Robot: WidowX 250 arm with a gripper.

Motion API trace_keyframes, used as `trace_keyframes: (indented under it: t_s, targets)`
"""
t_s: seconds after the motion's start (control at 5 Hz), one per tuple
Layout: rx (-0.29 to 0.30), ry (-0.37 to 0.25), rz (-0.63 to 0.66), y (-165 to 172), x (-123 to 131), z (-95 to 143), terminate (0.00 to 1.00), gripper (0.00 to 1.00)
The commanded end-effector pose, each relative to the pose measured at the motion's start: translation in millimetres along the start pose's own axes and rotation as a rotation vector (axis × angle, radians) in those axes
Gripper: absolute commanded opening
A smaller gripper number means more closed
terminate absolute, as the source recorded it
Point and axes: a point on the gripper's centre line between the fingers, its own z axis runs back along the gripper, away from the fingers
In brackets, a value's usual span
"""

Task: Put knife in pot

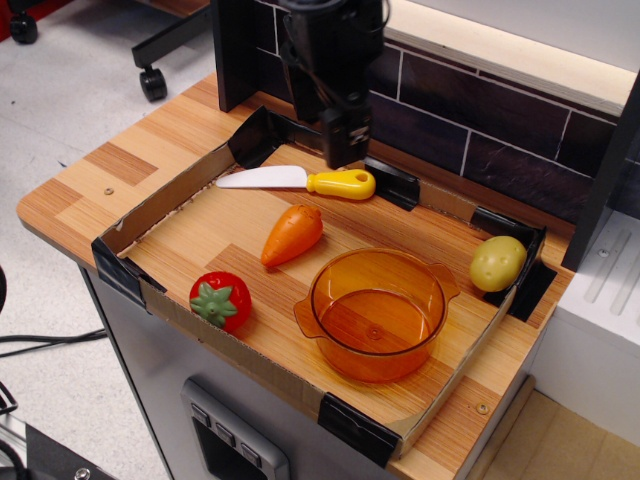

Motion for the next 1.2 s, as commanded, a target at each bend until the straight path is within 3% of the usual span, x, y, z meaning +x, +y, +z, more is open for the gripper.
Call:
trace_keyframes:
  t_s: [0.0, 0.2, 1.0]
  targets:
    - [-0.007, -0.064, -0.129, 10.4, 19.9, -20.3, 0.0, 1.0]
    - [-0.027, -0.08, -0.089, 20.2, 26.4, -25.1, 0.0, 1.0]
    - [-0.062, 0.017, 0.02, 21.9, 27.4, -64.0, 0.0, 1.0]
